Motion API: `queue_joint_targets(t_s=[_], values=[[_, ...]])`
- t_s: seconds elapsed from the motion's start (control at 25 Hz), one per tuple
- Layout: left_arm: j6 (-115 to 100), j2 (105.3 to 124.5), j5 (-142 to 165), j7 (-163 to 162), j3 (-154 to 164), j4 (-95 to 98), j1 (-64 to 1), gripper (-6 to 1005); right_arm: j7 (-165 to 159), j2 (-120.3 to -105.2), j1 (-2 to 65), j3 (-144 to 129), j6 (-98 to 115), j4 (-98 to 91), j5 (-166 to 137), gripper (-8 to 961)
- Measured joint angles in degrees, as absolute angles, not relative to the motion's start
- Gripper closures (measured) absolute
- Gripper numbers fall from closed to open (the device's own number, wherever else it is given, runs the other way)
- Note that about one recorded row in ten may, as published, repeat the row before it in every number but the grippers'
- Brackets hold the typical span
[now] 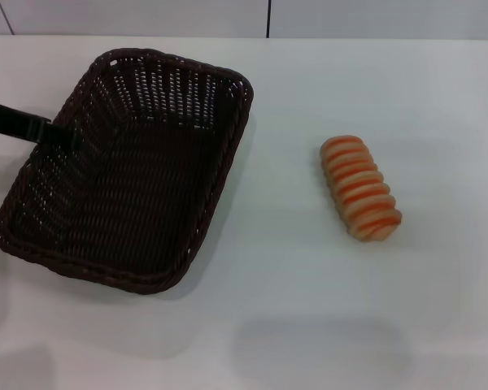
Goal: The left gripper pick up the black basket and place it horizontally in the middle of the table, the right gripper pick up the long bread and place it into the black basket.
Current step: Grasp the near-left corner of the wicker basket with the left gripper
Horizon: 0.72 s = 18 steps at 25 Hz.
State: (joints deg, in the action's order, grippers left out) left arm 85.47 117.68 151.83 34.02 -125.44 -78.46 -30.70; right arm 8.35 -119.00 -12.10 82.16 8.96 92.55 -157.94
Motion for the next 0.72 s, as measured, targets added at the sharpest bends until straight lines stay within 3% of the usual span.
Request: queue_joint_targets(t_s=[0.6, 0.72], values=[[84.0, 117.68, 154.04, 34.33, -123.14, -73.76, -32.36, 189, 8.35, -119.0, -11.95, 82.36, 8.96, 92.55, -158.0, 274], [83.93, 117.8, 154.02, 34.53, -122.49, -74.5, -32.12, 294, 8.35, -119.0, -11.95, 82.36, 8.96, 92.55, -158.04, 274]])
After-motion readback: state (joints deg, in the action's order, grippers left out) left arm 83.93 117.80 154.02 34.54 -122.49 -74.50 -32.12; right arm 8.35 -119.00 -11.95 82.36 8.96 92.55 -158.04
